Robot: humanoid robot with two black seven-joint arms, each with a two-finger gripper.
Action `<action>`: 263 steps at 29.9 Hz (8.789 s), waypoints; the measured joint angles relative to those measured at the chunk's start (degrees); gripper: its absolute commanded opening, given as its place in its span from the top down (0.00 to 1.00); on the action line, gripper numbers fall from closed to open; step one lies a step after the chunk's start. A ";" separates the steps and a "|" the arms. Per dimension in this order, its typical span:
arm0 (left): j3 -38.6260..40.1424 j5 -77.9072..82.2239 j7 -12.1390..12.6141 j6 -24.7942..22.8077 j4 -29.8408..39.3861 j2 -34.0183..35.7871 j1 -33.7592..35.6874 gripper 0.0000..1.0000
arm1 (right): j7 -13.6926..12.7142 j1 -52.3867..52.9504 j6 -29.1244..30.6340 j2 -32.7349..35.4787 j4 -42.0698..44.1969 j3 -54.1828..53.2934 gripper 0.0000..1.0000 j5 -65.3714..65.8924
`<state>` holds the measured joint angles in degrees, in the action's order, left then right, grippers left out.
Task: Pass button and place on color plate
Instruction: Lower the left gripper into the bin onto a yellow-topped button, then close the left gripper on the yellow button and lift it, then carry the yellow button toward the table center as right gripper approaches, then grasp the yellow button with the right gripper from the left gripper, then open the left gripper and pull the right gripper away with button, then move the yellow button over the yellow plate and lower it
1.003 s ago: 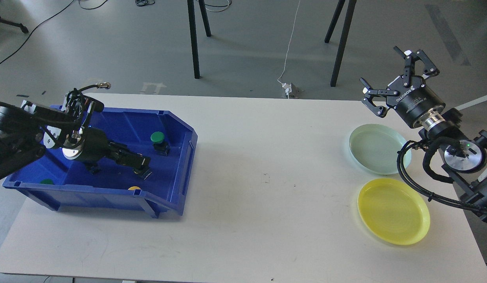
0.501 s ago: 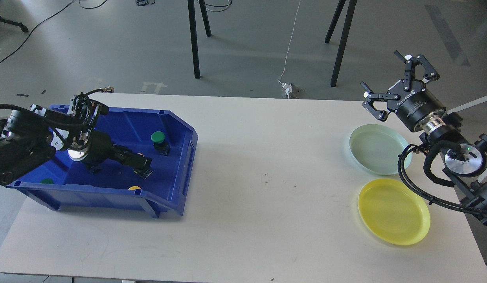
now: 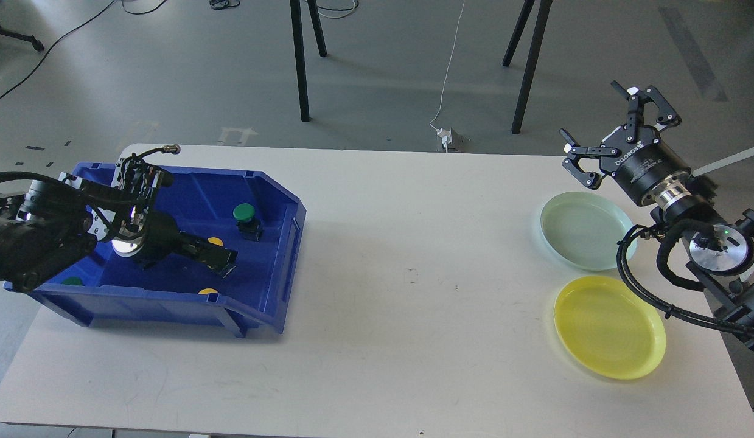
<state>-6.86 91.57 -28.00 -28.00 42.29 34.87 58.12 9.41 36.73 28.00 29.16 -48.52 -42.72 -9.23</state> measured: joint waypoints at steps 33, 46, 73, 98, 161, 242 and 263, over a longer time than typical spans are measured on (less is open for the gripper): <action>0.28 -0.17 0.00 0.00 0.00 -0.32 -0.12 0.75 | 0.02 -1.49 0.00 0.29 -0.14 -0.04 0.01 -0.09; 0.42 -0.17 0.00 0.00 0.01 -0.26 0.35 0.79 | 0.07 -2.20 0.00 0.31 -0.18 -0.09 0.01 -0.09; 10.09 -13.64 0.00 0.00 16.40 18.87 0.32 0.78 | 0.09 -2.36 0.00 0.74 -0.26 -0.63 0.01 -0.09; 19.19 -61.26 0.00 0.01 24.05 1.99 -0.69 0.78 | 13.49 3.50 0.00 0.49 -8.05 -1.16 0.01 31.39; 27.09 -64.01 0.00 0.00 20.53 -4.46 -8.02 0.78 | 14.80 6.30 -3.99 -29.16 -2.81 -0.16 0.28 39.11; 27.26 -64.08 0.01 0.00 20.63 -4.54 -8.29 0.28 | 15.88 -7.62 -6.00 -11.57 -16.04 -7.19 0.99 38.50; 27.25 -64.15 0.00 0.00 20.64 -4.55 -8.29 0.28 | 15.82 -50.69 -11.36 0.45 -30.57 -35.62 0.99 38.66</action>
<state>20.39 27.43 -27.99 -28.00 62.93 30.32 49.83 25.22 -13.97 16.64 29.61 -79.09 -78.34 29.43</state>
